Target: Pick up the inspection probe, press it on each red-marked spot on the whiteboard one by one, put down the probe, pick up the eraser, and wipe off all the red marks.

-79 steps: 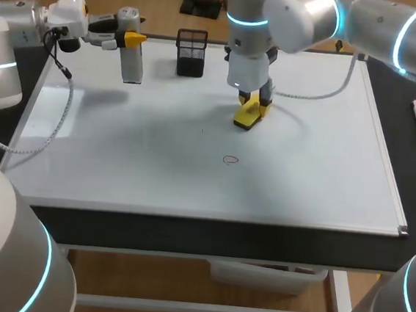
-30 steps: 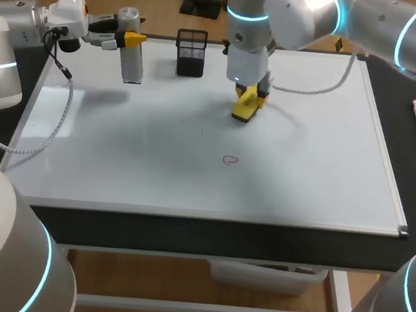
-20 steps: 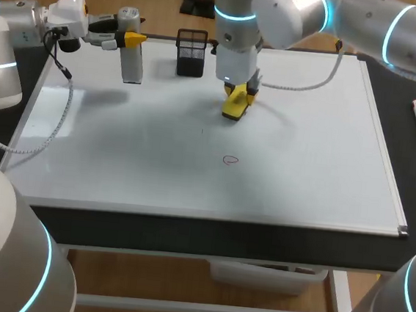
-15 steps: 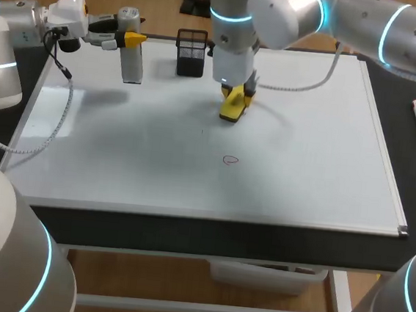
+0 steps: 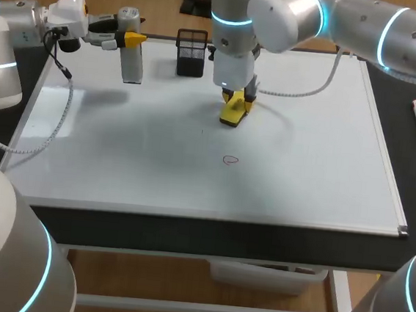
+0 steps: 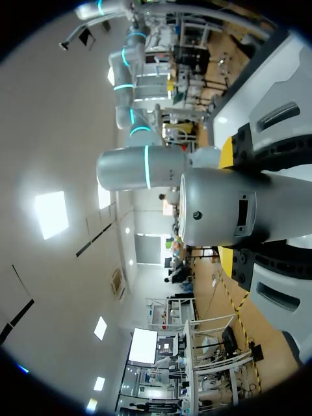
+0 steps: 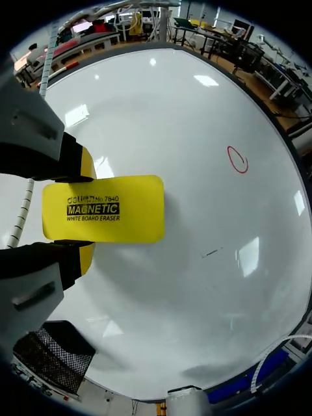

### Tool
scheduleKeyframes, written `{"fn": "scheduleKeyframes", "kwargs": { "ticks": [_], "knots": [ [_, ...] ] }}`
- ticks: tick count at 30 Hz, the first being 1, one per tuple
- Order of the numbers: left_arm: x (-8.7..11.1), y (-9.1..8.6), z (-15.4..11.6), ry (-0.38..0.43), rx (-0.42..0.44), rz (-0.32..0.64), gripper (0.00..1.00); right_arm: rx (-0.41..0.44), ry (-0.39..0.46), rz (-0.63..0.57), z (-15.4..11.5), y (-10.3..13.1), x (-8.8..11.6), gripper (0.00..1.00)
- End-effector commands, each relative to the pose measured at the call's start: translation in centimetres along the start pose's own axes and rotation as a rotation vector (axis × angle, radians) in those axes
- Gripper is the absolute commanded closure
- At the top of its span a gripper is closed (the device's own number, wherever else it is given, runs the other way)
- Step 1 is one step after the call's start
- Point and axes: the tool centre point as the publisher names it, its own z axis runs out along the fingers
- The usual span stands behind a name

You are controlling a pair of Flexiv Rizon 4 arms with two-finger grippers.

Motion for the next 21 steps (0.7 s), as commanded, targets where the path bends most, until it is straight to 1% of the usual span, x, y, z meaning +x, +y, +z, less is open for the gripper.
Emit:
{"fn": "scheduleKeyframes", "kwargs": {
  "ticks": [1, 12, 21],
  "knots": [
    [0.1, -0.1, 0.0, -0.004, -0.001, 0.001, 1.0, -0.001, 0.001, 0.007, 0.2, -0.2, 0.7, 1.0],
    [0.1, -0.1, 0.0, -0.004, -0.001, 0.001, 1.0, -0.005, 0.007, 0.059, 0.6, -0.8, 2.6, 1.0],
    [0.1, -0.1, 0.0, -0.004, -0.001, 0.001, 1.0, 0.007, -0.003, 0.093, 0.7, -1.1, 3.6, 1.0]
  ]
}}
